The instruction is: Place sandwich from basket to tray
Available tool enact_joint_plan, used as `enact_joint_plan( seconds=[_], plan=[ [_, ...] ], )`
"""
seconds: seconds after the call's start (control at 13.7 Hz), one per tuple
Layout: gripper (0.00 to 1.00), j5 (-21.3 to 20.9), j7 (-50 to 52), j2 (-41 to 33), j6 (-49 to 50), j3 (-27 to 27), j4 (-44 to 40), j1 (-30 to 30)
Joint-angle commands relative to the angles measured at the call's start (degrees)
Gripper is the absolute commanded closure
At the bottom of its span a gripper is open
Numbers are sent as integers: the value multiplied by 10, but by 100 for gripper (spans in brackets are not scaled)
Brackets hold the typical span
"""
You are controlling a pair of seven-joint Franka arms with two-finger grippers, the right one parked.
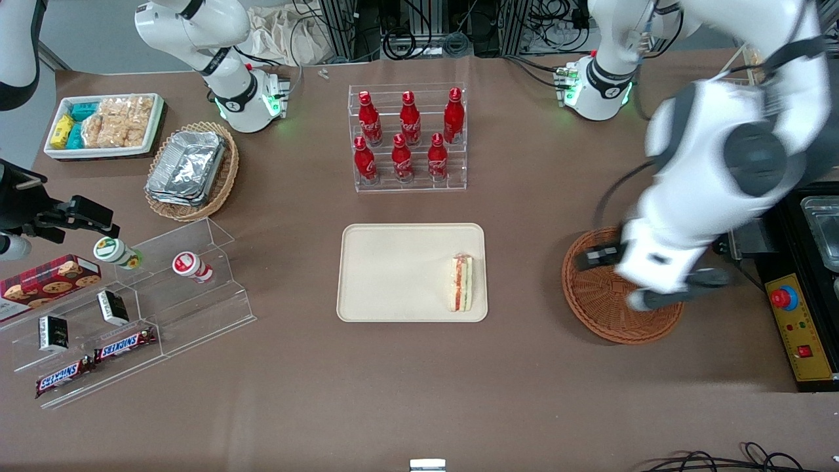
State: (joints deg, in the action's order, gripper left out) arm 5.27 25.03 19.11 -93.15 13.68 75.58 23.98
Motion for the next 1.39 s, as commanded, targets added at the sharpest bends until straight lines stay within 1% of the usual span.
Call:
enact_joint_plan(
  seconds=[0.0, 0.15, 0.29, 0.36, 0.58, 0.73, 0.8, 0.88, 0.95, 1.02, 1.09, 1.31],
  plan=[
    [0, 25, -94, -26, 21, 60, 34, 6],
    [0, 26, -113, -30, 19, 74, 35, 5],
    [0, 29, -175, -35, 24, 115, 35, 7],
    [0, 39, -197, -38, 31, 136, 35, 7],
    [0, 50, -263, -41, 48, 178, 40, 7],
    [0, 46, -275, -56, 36, 177, 67, -2],
    [0, 44, -276, -58, 36, 127, 70, -66],
    [0, 29, -275, -72, 36, 30, 69, -128],
    [0, -2, -273, -81, 36, -3, 74, -156],
    [0, -18, -269, -86, 32, -9, 91, -148],
    [0, -19, -268, -99, 25, -9, 110, -137],
    [0, -19, -267, -183, -53, -25, 235, -132]
  ],
)
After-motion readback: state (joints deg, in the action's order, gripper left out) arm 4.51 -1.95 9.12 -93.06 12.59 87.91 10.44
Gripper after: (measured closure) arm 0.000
